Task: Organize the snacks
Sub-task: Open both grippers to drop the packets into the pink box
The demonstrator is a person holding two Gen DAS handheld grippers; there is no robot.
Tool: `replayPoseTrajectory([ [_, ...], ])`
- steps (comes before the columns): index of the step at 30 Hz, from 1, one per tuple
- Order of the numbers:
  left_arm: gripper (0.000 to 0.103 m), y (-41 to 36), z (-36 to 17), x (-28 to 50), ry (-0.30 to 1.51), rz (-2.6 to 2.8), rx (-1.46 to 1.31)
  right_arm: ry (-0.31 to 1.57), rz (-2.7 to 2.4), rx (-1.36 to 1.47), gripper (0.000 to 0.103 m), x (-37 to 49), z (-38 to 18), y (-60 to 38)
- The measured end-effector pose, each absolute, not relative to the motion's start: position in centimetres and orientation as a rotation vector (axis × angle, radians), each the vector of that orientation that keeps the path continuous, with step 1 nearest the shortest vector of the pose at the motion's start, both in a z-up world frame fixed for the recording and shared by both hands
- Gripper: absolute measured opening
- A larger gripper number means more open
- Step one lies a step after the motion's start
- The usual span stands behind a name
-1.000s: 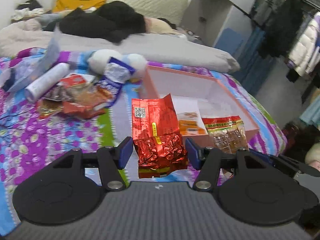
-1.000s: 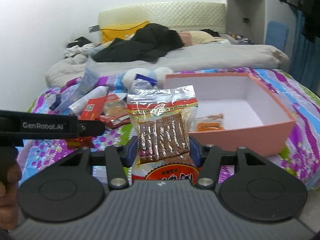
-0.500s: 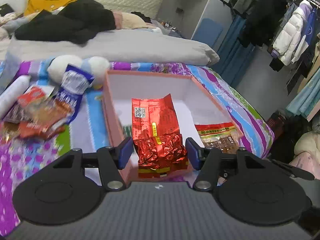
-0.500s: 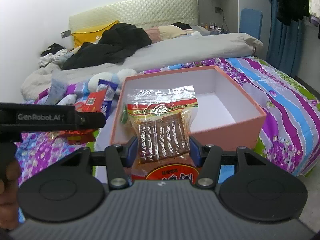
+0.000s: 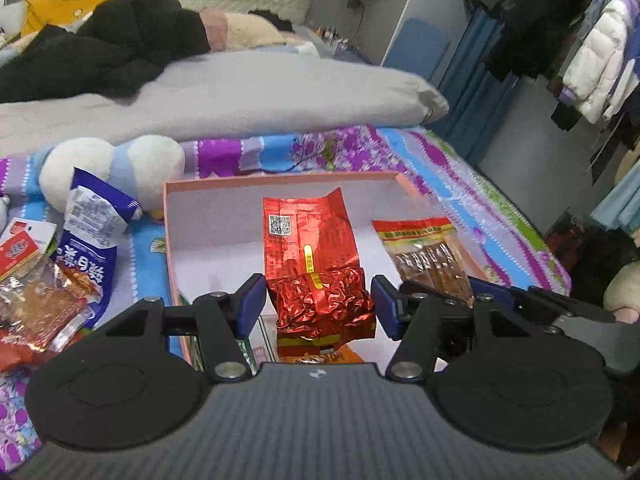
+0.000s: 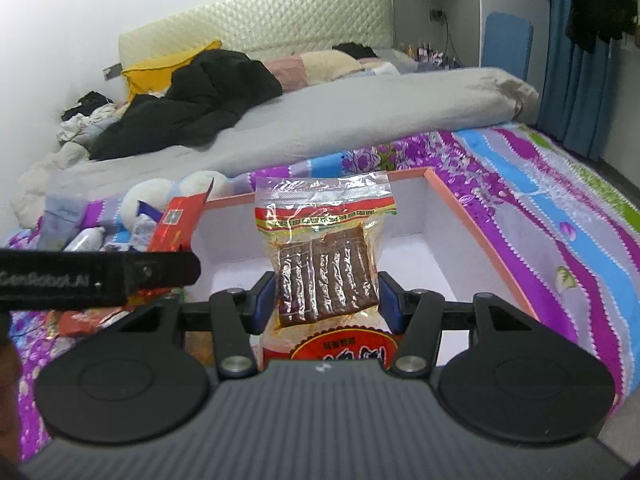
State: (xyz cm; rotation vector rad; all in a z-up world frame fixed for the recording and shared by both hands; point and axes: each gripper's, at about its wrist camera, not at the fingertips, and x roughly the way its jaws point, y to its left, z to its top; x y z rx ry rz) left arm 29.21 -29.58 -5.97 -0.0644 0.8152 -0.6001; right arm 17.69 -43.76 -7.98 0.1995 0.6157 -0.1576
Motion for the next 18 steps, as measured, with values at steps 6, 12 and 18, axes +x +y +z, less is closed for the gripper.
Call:
replayPoseTrajectory([
  [6, 0.064, -30.7, -9.0, 32.3, 0.870, -0.571, -0.051, 0.703, -0.143, 0.239, 0.057, 20.8, -11.5, -44.8],
  [12, 0.065, -30.2, -10.4, 33.4, 0.892, -0.554, -0.065, 0.752, -0.141, 0.259, 0.057, 21.4, -13.4, -44.4],
  [18, 0.072, -29.6, -10.5, 32.8, 0.893, -0.563, -0.073, 0.773, -0.133, 0.230, 0.072, 21.4, -13.8, -44.5],
])
